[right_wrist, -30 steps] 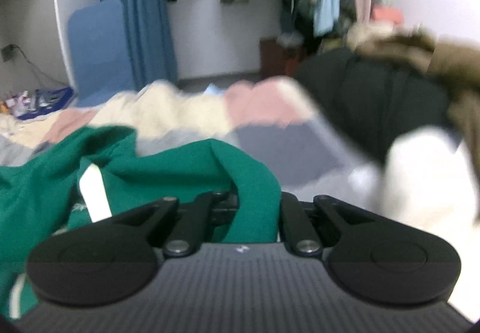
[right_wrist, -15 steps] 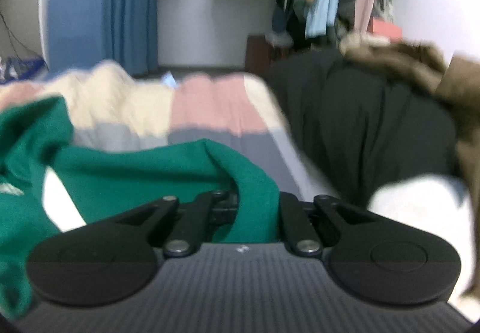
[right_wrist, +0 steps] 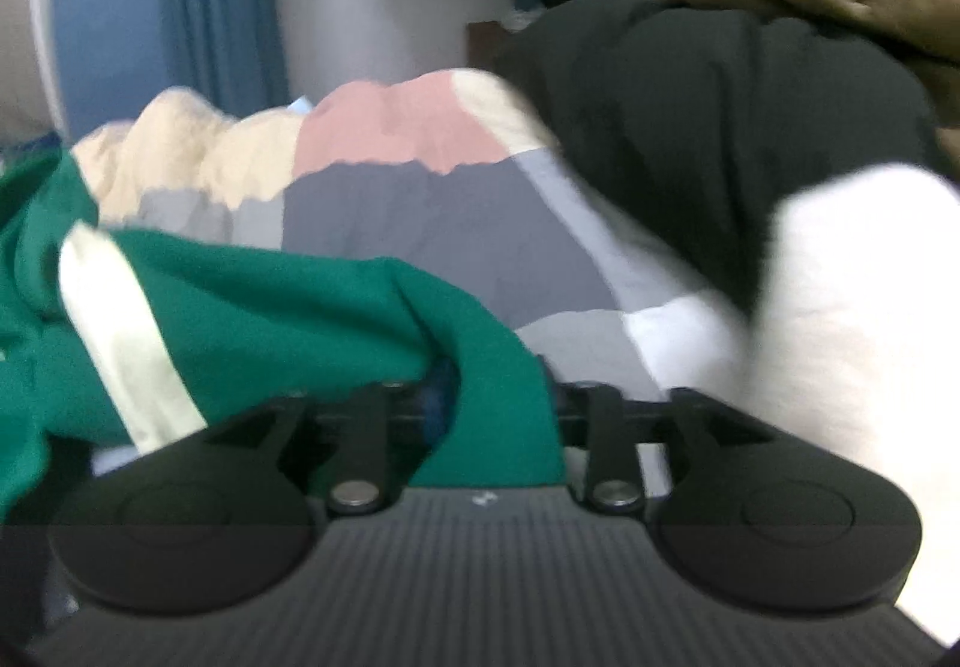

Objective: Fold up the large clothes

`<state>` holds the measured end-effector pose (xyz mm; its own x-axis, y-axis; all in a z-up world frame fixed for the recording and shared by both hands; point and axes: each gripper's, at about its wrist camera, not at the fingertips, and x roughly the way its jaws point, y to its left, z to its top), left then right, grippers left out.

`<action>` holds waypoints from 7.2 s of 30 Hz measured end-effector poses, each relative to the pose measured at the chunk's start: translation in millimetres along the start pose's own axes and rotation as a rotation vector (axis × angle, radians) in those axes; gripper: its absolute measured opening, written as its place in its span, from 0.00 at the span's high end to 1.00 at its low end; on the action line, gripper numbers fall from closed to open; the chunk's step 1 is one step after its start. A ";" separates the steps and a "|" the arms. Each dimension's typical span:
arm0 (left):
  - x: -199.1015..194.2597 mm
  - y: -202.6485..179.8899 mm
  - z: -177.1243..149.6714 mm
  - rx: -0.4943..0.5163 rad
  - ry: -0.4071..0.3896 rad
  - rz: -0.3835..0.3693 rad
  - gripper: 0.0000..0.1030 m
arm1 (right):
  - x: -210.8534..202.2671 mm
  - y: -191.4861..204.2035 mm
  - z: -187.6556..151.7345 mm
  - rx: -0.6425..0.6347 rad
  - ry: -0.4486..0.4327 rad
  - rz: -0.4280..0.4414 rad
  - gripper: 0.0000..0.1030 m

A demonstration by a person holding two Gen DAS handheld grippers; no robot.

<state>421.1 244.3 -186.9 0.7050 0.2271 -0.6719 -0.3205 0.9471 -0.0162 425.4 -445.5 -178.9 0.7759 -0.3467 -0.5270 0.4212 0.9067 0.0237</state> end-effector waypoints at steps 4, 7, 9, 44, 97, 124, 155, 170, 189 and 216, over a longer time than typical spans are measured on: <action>-44.5 -0.7 -16.3 -0.062 -0.031 -0.058 0.55 | -35.9 2.2 11.7 0.055 -0.061 0.026 0.30; -74.4 -11.8 -30.2 -0.071 -0.040 -0.117 0.55 | -72.4 22.4 20.9 0.041 -0.119 0.073 0.30; -91.3 -23.5 -41.6 -0.070 -0.036 -0.162 0.55 | -99.6 46.3 25.5 0.028 -0.143 0.149 0.30; -71.3 -35.0 -74.4 -0.003 -0.092 -0.352 0.53 | -71.2 433.9 77.3 -0.411 -0.224 0.353 0.86; -148.5 -86.8 -147.0 -0.055 0.178 -0.459 0.47 | -172.6 25.8 -93.9 -0.185 0.455 0.585 0.29; -186.4 -59.3 -168.1 -0.231 0.256 -0.532 0.92 | -246.2 33.9 -82.4 -0.332 0.369 0.892 0.88; -182.6 -115.8 -147.4 0.053 0.084 -0.420 0.45 | -129.8 -21.5 -90.9 -0.398 0.128 0.499 0.29; -149.3 -135.5 -145.4 0.039 0.045 -0.453 0.43 | -110.5 2.8 -118.3 -0.732 0.157 0.502 0.49; -186.5 -90.5 -140.8 -0.080 -0.068 -0.557 0.43 | -345.9 29.1 106.4 -0.266 -0.163 0.695 0.74; -173.9 -37.4 -140.4 -0.331 -0.048 -0.710 0.43 | -300.2 247.6 -100.0 -0.487 0.235 0.929 0.26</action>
<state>221.7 137.5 -173.4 0.8358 -0.3910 -0.3855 0.0504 0.7538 -0.6552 249.8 -92.9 -99.9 0.5643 0.5358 -0.6281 -0.5603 0.8073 0.1852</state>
